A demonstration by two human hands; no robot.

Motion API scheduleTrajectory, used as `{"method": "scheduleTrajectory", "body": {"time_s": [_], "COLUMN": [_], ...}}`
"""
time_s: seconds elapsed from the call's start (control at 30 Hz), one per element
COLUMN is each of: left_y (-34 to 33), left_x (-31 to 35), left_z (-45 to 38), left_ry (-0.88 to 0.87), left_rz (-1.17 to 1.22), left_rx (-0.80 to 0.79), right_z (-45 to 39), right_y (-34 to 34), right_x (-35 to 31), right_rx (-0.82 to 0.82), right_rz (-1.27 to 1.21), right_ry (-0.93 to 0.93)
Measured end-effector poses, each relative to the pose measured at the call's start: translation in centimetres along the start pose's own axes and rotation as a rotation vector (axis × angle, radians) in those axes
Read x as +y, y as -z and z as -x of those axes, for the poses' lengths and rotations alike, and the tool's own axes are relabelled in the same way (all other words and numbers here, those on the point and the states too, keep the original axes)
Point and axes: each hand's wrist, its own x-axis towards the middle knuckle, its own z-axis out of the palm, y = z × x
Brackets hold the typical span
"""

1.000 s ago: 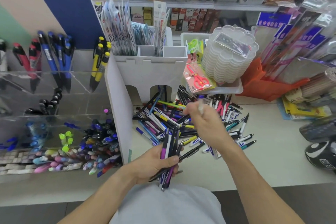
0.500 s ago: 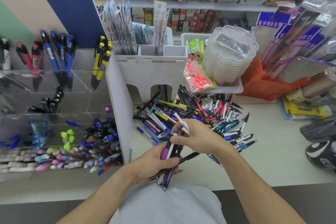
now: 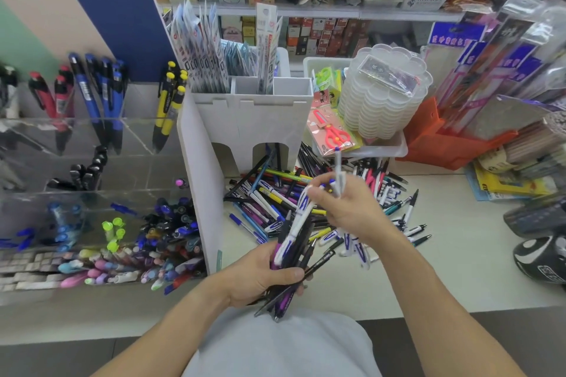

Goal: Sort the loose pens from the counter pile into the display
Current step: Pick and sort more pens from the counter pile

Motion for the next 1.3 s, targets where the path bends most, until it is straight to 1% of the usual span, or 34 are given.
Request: {"method": "scheduleTrajectory", "body": {"time_s": [0.1, 0.2, 0.27, 0.4, 0.5, 0.6, 0.67, 0.73, 0.87, 0.93, 1.0, 1.07, 1.13, 1.23, 1.3], "left_y": [0.4, 0.5, 0.2, 0.0, 0.0, -0.4, -0.9, -1.2, -1.3, -1.3, -1.2, -1.1, -1.1, -1.1, -0.8], "left_x": [-0.3, -0.5, -0.5, 0.2, 0.5, 0.6, 0.7, 0.9, 0.4, 0.2, -0.1, -0.3, -0.4, -0.3, -0.4], "left_z": [0.1, -0.1, -0.4, -0.8, -0.6, -0.3, -0.2, -0.4, -0.8, -0.7, -0.6, -0.6, -0.6, -0.6, -0.6], "left_ry": [0.039, 0.112, 0.114, 0.103, 0.046, 0.012, 0.006, 0.035, 0.056, 0.054, 0.055, 0.051, 0.055, 0.051, 0.049], "left_rz": [0.022, 0.225, 0.341, 0.391, 0.322, 0.202, 0.09, 0.014, 0.048, 0.06, 0.073, 0.04, -0.001, 0.01, 0.028], "left_rx": [0.012, 0.054, 0.113, 0.245, 0.265, 0.198, 0.148, 0.206, 0.347, 0.393, 0.43, 0.453, 0.464, 0.451, 0.469], "right_z": [-0.3, -0.2, 0.2, 1.3, 2.0, 2.3, 2.5, 2.7, 3.4, 3.8, 4.3, 4.7, 4.9, 5.1, 5.3], "right_y": [2.5, 4.2, 4.4, 3.7, 2.8, 1.4, 0.1, -1.3, -4.4, -5.6, -6.4, -6.9, -7.3, -7.3, -7.0], "right_x": [-0.4, 0.5, 1.6, 3.4, 4.1, 4.5, 4.7, 4.7, 5.0, 5.2, 5.4, 5.7, 6.1, 6.6, 6.6], "right_rx": [0.142, 0.188, 0.144, -0.03, -0.097, -0.127, -0.118, -0.047, 0.068, 0.12, 0.13, 0.128, 0.164, 0.218, 0.22], "right_rz": [-0.172, -0.361, -0.382, -0.285, -0.275, -0.285, -0.285, -0.321, -0.462, -0.475, -0.459, -0.44, -0.423, -0.386, -0.414], "right_ry": [0.064, 0.088, 0.052, -0.067, -0.131, -0.161, -0.16, -0.158, -0.247, -0.283, -0.306, -0.317, -0.329, -0.328, -0.347]}}
